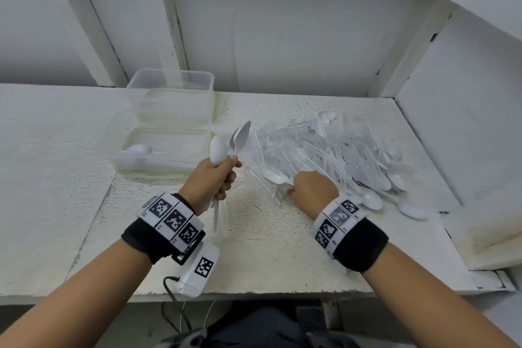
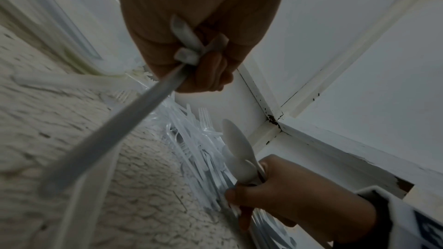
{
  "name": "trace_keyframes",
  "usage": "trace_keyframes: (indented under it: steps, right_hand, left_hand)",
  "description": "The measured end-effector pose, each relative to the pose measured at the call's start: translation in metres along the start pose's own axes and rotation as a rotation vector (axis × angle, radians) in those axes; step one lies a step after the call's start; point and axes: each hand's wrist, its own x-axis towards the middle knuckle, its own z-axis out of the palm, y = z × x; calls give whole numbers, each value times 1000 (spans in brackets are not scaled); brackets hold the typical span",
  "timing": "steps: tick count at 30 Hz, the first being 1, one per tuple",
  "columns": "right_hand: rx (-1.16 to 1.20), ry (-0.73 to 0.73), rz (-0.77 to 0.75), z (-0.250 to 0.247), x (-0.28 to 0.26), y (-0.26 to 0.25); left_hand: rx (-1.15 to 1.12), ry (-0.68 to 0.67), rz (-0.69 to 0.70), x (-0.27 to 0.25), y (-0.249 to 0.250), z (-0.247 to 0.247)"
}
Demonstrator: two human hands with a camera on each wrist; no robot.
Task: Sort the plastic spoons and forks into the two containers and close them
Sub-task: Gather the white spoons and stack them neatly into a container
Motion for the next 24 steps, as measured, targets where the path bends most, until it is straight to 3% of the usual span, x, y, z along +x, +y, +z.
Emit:
trace_keyframes:
  steps: [7,17,24]
  right_hand:
    - [194,-70,60,-19,-20,8]
    - [814,-238,123,-64,-51,17]
    - [1026,-286,12,-63,-58,1]
  left_hand:
    - [31,-23,20,-4,-2,-4]
    - [14,-55,24,-5,-4,0]
    - [-88,27,-16,-1,-3,4]
